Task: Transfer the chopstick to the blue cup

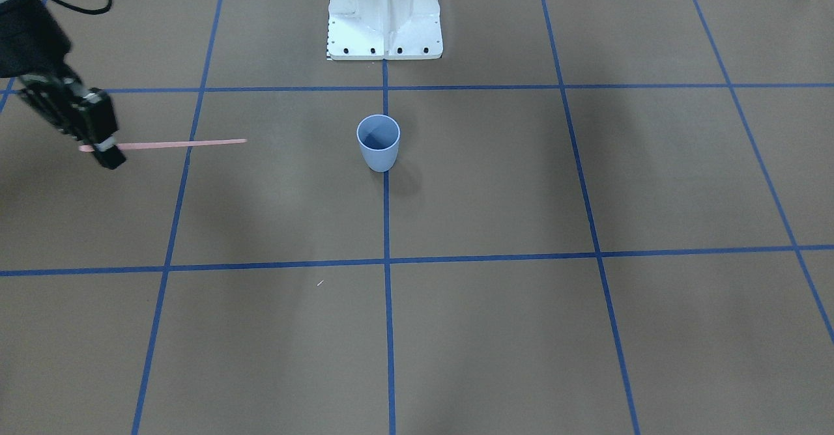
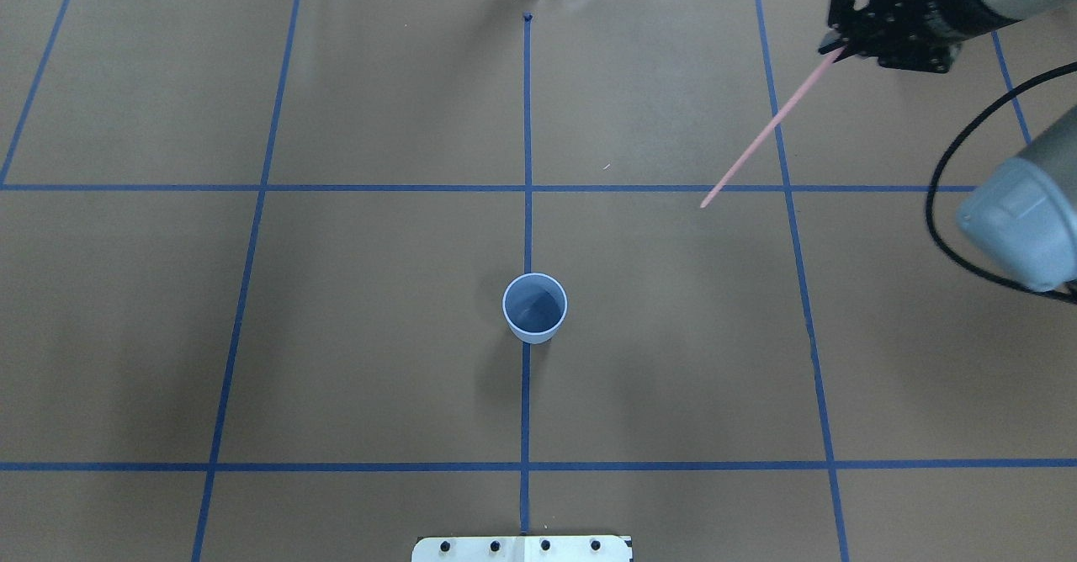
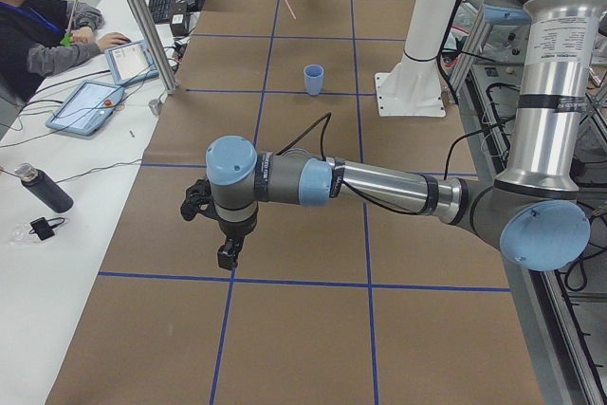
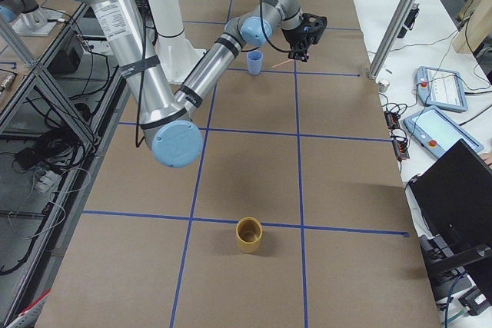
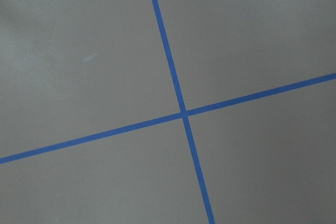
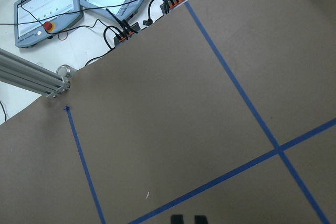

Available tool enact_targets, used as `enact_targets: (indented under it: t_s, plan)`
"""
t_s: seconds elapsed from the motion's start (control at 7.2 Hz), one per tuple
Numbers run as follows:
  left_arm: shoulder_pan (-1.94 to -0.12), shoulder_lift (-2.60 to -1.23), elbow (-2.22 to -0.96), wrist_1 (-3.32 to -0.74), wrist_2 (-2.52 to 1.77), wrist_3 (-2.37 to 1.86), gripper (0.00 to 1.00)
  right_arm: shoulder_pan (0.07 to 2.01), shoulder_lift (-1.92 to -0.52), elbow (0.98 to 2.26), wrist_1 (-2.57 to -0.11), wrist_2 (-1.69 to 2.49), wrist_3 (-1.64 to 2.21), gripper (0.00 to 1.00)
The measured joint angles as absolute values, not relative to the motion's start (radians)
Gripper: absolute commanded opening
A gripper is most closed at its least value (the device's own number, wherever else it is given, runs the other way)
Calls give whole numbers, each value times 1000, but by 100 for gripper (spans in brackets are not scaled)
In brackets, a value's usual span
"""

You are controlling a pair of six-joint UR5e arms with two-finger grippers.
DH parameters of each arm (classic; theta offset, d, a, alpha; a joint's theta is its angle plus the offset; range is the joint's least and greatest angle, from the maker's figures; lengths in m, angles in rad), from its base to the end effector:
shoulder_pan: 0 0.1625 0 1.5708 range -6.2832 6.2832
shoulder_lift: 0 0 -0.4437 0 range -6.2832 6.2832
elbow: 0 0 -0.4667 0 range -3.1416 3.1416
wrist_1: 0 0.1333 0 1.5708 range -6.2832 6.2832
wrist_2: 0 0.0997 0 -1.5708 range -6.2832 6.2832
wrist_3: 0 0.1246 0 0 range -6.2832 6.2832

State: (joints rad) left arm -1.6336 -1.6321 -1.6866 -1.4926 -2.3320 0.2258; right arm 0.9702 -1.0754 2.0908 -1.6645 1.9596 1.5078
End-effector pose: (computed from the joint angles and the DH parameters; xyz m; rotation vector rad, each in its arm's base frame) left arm -0.0846 -0.5906 0.6031 0.2028 0.7403 0.1926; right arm -0.2732 -0.5512 0.1466 0.1382 -0.9871 0.6538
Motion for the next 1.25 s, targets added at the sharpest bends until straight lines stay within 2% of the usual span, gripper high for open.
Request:
enact_targets:
  t_s: [0.28, 0.56, 1.25]
  plan:
    - [-1633, -1624, -1685, -1498, -2333, 223, 99, 780, -888, 2069, -1880, 1769, 1661, 0]
    - [-1632, -1623, -1682, -1501, -2333, 223, 99, 663, -768, 1983, -1992, 1652, 1764, 0]
    - [-1632, -1624, -1681, -1502, -2333, 221, 99, 537, -717, 1900, -2104, 1551, 1822, 0]
